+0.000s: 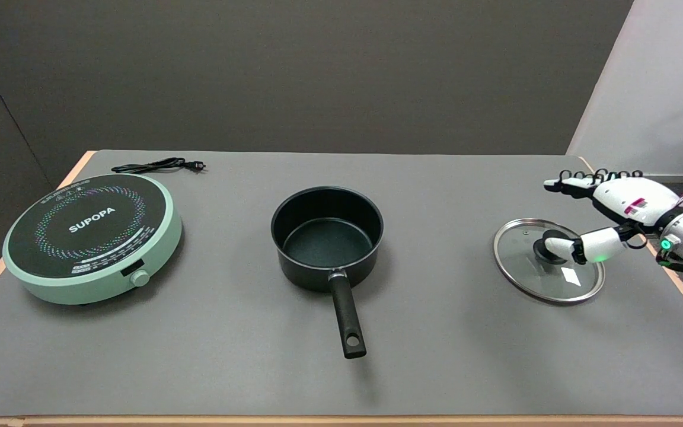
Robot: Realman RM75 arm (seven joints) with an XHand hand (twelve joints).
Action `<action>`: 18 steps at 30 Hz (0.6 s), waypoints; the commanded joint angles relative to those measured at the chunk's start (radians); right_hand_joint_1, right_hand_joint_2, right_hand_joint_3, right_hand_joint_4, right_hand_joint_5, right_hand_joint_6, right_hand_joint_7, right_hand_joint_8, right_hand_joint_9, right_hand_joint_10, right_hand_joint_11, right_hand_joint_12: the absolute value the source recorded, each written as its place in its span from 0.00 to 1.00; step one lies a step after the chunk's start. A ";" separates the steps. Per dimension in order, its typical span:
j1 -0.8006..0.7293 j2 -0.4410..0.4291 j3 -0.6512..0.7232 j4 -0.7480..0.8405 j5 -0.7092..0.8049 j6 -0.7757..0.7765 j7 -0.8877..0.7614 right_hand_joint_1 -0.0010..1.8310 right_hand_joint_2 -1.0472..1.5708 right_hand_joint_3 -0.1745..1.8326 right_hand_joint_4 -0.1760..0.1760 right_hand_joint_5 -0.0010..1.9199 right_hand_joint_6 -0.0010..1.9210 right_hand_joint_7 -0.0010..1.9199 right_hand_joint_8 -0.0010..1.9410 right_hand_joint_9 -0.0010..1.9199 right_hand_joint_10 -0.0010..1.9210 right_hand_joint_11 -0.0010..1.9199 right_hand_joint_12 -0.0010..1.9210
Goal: Pick up the pot lid.
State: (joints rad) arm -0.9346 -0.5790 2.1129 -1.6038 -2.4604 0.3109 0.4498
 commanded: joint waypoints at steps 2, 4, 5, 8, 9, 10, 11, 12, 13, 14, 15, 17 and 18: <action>0.070 0.019 -0.101 0.008 -0.011 -0.057 -0.077 0.20 0.55 0.52 0.78 0.14 0.07 0.21 0.08 0.24 0.15 0.15 0.30; 0.094 0.026 -0.123 0.022 -0.011 -0.063 -0.077 0.20 0.55 0.52 0.78 0.14 0.07 0.21 0.08 0.24 0.15 0.15 0.30; 0.110 0.030 -0.141 0.034 -0.011 -0.065 -0.077 0.20 0.55 0.52 0.78 0.14 0.07 0.21 0.08 0.24 0.15 0.15 0.30; 0.149 0.035 -0.177 0.066 -0.011 -0.067 -0.077 0.20 0.55 0.52 0.78 0.13 0.07 0.20 0.08 0.24 0.15 0.15 0.30; 0.159 0.035 -0.186 0.074 -0.011 -0.067 -0.077 0.20 0.55 0.52 0.78 0.13 0.07 0.20 0.08 0.24 0.15 0.15 0.30; 0.166 0.034 -0.191 0.080 -0.011 -0.068 -0.077 0.20 0.55 0.52 0.78 0.13 0.07 0.20 0.08 0.24 0.15 0.15 0.30; 0.173 0.032 -0.198 0.086 -0.011 -0.069 -0.077 0.20 0.55 0.52 0.78 0.13 0.07 0.20 0.08 0.24 0.15 0.15 0.30; 0.178 0.032 -0.202 0.090 -0.011 -0.069 -0.077 0.20 0.55 0.52 0.78 0.13 0.07 0.20 0.08 0.24 0.15 0.15 0.30; 0.181 0.032 -0.204 0.094 -0.011 -0.069 -0.077 0.20 0.55 0.52 0.78 0.13 0.07 0.20 0.08 0.24 0.15 0.15 0.30; 0.184 0.033 -0.207 0.099 -0.011 -0.074 -0.078 0.21 0.55 0.52 0.79 0.14 0.07 0.20 0.08 0.24 0.15 0.15 0.30; 0.186 0.033 -0.209 0.101 -0.011 -0.078 -0.078 0.22 0.55 0.52 0.79 0.14 0.07 0.20 0.08 0.24 0.15 0.15 0.30; 0.186 0.035 -0.209 0.109 -0.011 -0.084 -0.078 0.29 0.56 0.55 0.81 0.16 0.08 0.21 0.08 0.24 0.14 0.15 0.29; 0.188 0.035 -0.211 0.113 -0.011 -0.089 -0.078 0.31 0.56 0.55 0.81 0.16 0.08 0.21 0.08 0.24 0.14 0.15 0.29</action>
State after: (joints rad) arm -0.8334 -0.5604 1.9908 -1.5629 -2.4694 0.2624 0.3906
